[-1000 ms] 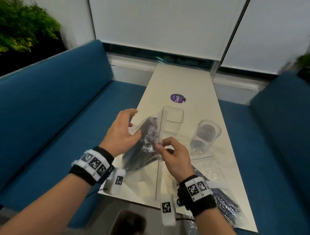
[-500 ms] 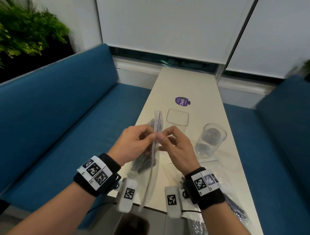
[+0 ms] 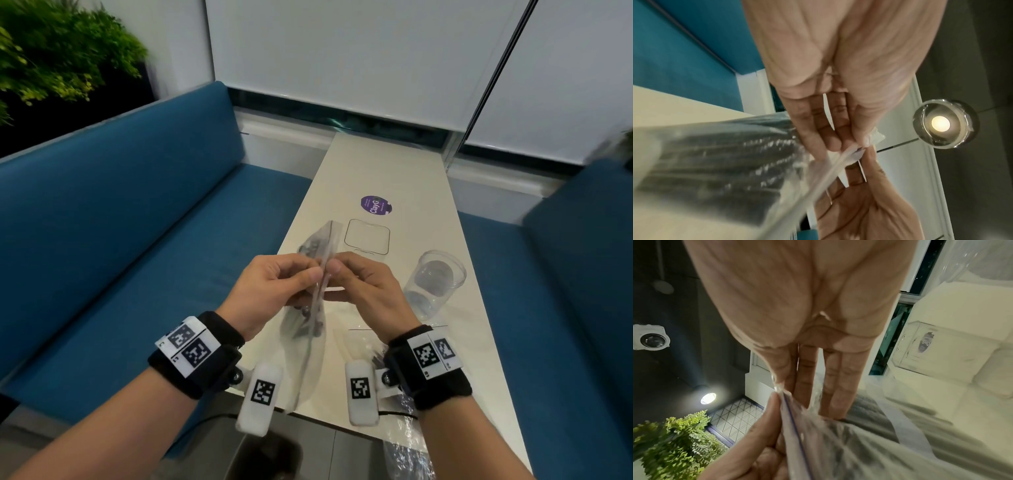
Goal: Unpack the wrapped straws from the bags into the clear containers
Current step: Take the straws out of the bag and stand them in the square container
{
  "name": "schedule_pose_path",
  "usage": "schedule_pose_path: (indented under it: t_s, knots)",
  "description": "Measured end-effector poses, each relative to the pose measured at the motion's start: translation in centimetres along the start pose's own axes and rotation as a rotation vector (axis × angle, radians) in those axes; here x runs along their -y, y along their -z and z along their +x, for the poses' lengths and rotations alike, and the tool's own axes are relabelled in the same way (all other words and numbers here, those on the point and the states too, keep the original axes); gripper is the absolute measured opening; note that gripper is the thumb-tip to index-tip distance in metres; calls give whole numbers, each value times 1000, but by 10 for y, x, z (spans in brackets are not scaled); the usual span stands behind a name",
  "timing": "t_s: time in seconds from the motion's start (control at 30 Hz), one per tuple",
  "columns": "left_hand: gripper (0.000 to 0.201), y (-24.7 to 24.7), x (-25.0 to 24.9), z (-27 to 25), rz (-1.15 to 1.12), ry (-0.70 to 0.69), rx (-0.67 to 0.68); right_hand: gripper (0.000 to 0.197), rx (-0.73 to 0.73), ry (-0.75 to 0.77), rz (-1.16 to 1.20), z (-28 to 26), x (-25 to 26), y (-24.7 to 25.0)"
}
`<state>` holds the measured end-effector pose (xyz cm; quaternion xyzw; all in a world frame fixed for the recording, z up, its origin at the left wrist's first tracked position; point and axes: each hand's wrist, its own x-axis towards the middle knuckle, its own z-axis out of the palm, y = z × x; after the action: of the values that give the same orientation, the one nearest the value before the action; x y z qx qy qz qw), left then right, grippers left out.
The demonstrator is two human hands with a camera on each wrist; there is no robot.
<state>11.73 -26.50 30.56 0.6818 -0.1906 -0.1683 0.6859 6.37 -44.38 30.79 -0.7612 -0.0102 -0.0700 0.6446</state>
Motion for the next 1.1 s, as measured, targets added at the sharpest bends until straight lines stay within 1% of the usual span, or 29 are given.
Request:
schedule_pose_path:
  t_s: [0.07, 0.13, 0.17, 0.2, 0.27, 0.3, 0.33, 0.37, 0.4, 0.47, 0.5, 0.53, 0.57, 0.6, 0.67, 0.7, 0.73, 0.77, 0.8, 0.83, 0.87, 0.93, 0.97, 1.0, 1.03, 1.07, 1.1]
  knots:
    - [16, 0, 0, 0, 37, -11, 20, 17, -24, 9, -56, 0, 2, -3]
    - [14, -1, 2, 1, 118, -27, 16, 13, -95, 26, -160, 1, 4, -8]
    - [13, -2, 3, 1, 135, -25, -2, 13, -110, 52, -275, 2, 4, -11]
    - [14, -3, 4, 1, 145, -22, -19, 13, -97, 106, -466, 2, 5, -13]
    - [16, -4, 6, 0, 192, -27, -33, 14, -44, 263, -933, 0, 11, -19]
    - [16, -4, 6, -1, 227, -38, -31, 15, -45, 327, -1064, 0, 16, -21]
    - [16, -2, 6, -2, 251, -56, -28, 16, -46, 338, -1090, 1, 18, -22]
    - [16, 0, 5, -3, 261, -71, -31, 18, -50, 294, -1039, 3, 20, -22]
    - [16, 2, 4, -2, 255, -76, -38, 17, -75, 202, -962, 8, 16, -18]
    - [17, 9, 3, -1, 215, -64, -74, 15, -211, 20, -841, 18, 8, -6]
    - [16, 11, 1, -1, 194, -55, -102, 16, -268, -26, -813, 19, 5, -1]
    - [15, 13, 0, -1, 172, -48, -133, 18, -283, -43, -778, 19, 4, 3]
    - [15, 14, 0, -1, 144, -39, -154, 20, -256, -48, -699, 18, 3, 6]
    - [16, 15, 1, 0, 100, -27, -161, 22, -196, -64, -583, 15, 4, 4]
    - [16, 14, 3, 1, 12, -18, -159, 28, -23, -129, -359, 7, 8, -5]
    - [15, 12, 4, 1, -10, -24, -160, 25, 72, -130, -303, 4, 8, -9]
    - [13, 11, 6, 2, -23, -26, -164, 16, 140, -102, -309, 3, 6, -13]
    - [13, 9, 7, 2, -42, -23, -170, 10, 170, -70, -320, 2, 3, -15]
    - [13, 7, 8, 3, -80, -13, -180, 13, 164, -51, -347, 2, -1, -14]
    - [13, 6, 8, 3, -137, 4, -199, 17, 123, -54, -369, 4, -5, -12]
    - [15, 6, 7, 5, -204, 26, -231, 16, 51, -73, -420, 6, -9, -8]
    - [16, 10, 5, 8, -294, 52, -302, 15, -160, -113, -522, 11, -16, 2]
    - [10, 13, 3, 8, -285, 50, -305, 16, -283, -135, -495, 12, -17, 8]
    - [6, 15, 2, 8, -233, 41, -282, 17, -360, -150, -408, 12, -15, 11]
    - [7, 17, 3, 8, -145, 33, -234, 18, -370, -163, -291, 12, -11, 12]
    - [8, 16, 5, 7, -61, 36, -180, 19, -327, -174, -162, 12, -5, 9]
    - [11, 14, 7, 7, -8, 47, -146, 17, -246, -177, -54, 10, 0, 4]
